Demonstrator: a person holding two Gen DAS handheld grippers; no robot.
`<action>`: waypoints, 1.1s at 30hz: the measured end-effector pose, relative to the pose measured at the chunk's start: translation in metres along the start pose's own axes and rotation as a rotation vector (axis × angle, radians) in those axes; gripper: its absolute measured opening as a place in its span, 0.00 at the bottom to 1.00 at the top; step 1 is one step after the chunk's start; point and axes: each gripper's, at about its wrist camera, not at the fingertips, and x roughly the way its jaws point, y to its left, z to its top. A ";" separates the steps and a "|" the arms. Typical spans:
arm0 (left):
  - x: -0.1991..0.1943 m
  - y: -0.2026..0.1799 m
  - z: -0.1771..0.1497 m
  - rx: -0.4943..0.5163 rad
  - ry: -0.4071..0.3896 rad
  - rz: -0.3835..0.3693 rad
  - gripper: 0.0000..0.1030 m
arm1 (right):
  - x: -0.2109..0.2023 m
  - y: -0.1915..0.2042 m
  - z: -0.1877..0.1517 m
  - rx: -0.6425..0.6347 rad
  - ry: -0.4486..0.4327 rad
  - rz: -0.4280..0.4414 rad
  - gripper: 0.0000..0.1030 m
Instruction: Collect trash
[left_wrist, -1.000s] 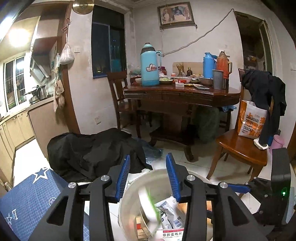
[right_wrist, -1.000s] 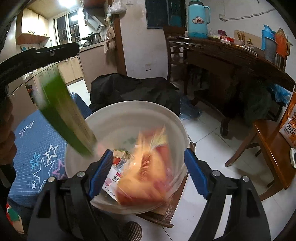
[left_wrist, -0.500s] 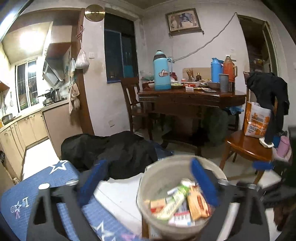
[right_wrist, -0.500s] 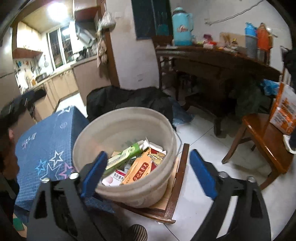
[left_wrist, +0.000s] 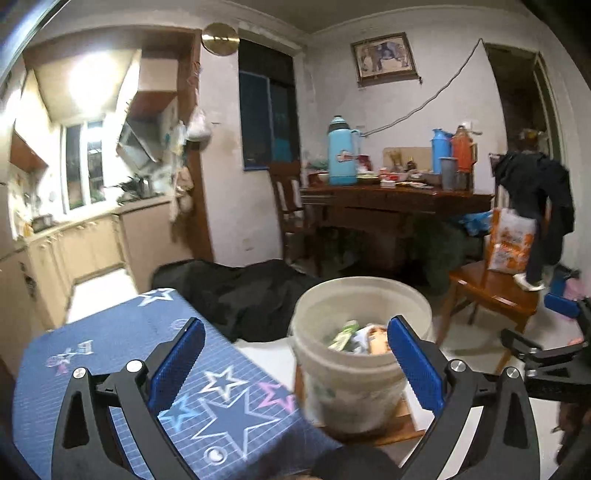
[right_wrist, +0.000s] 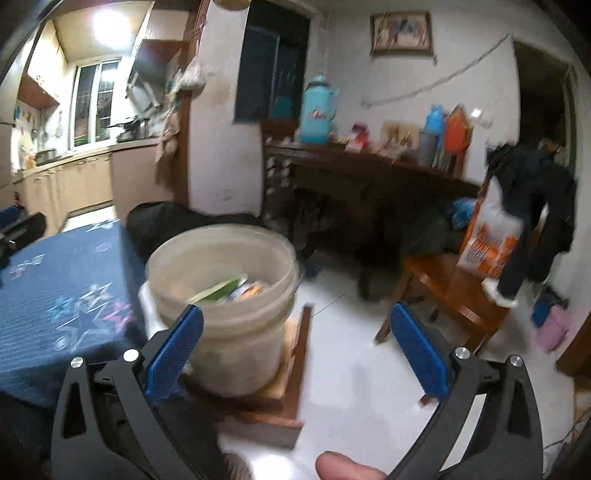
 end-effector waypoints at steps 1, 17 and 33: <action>-0.003 -0.003 -0.002 0.003 0.005 0.002 0.96 | 0.000 -0.002 -0.001 0.012 0.019 0.014 0.95; -0.024 -0.028 -0.006 0.026 0.064 -0.011 0.96 | -0.023 0.000 0.000 0.052 0.064 -0.034 0.95; -0.024 -0.033 -0.035 0.049 0.064 0.001 0.96 | -0.033 0.028 -0.014 -0.055 0.053 -0.079 0.95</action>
